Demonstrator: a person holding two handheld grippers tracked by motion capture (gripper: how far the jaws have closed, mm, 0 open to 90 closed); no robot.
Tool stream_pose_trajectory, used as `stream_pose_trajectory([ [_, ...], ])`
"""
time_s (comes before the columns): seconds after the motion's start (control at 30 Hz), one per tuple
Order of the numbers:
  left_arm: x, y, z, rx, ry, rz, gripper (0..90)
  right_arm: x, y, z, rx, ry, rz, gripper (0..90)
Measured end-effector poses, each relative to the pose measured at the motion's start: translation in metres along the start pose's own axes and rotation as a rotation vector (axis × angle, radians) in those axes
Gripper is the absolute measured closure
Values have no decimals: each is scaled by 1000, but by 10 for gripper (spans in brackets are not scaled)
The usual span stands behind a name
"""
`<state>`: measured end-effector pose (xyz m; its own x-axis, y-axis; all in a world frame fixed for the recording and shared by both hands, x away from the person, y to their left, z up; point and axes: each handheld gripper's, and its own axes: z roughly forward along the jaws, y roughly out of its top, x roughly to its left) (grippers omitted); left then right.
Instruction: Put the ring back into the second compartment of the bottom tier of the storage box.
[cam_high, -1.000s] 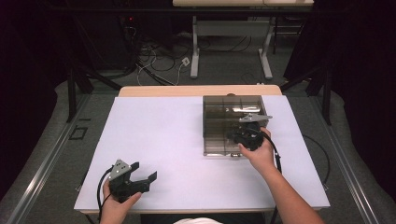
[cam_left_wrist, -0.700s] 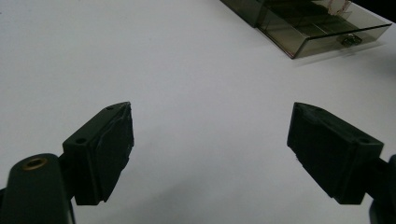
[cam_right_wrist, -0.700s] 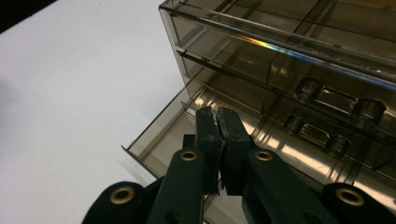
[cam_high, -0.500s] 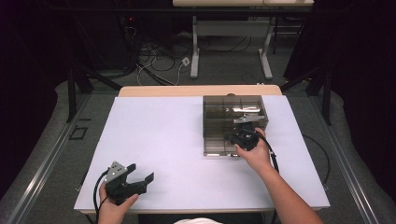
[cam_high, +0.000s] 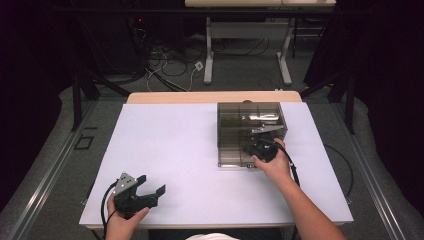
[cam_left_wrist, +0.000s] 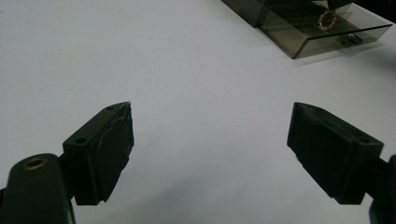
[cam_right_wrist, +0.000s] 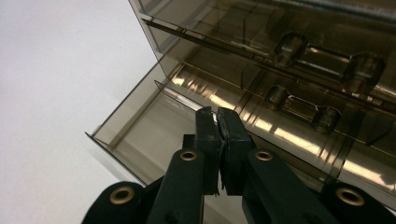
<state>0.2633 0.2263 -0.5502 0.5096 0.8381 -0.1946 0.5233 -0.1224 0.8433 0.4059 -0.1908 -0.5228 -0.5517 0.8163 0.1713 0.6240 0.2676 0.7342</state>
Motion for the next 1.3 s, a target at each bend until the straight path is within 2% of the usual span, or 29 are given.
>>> stream_pose_trajectory([
  [0.63, 0, 2, 3, 4, -10, 5, 149, -1, -5, 3, 17, -7, 6, 875],
  [0.77, -1, 2, 4, 2, -16, 3, 149, -1, -5, 0, -21, 0, 11, 840],
  [0.8, -1, 2, 4, 3, -15, 5, 149, 0, -4, -2, -11, -6, 8, 830],
  [1.2, -1, 4, 6, 2, -21, 8, 149, 0, -3, -6, -54, -2, -5, 728],
  [1.3, -1, 4, 6, 1, -21, 7, 149, 0, -2, -7, -48, 3, -2, 715],
])
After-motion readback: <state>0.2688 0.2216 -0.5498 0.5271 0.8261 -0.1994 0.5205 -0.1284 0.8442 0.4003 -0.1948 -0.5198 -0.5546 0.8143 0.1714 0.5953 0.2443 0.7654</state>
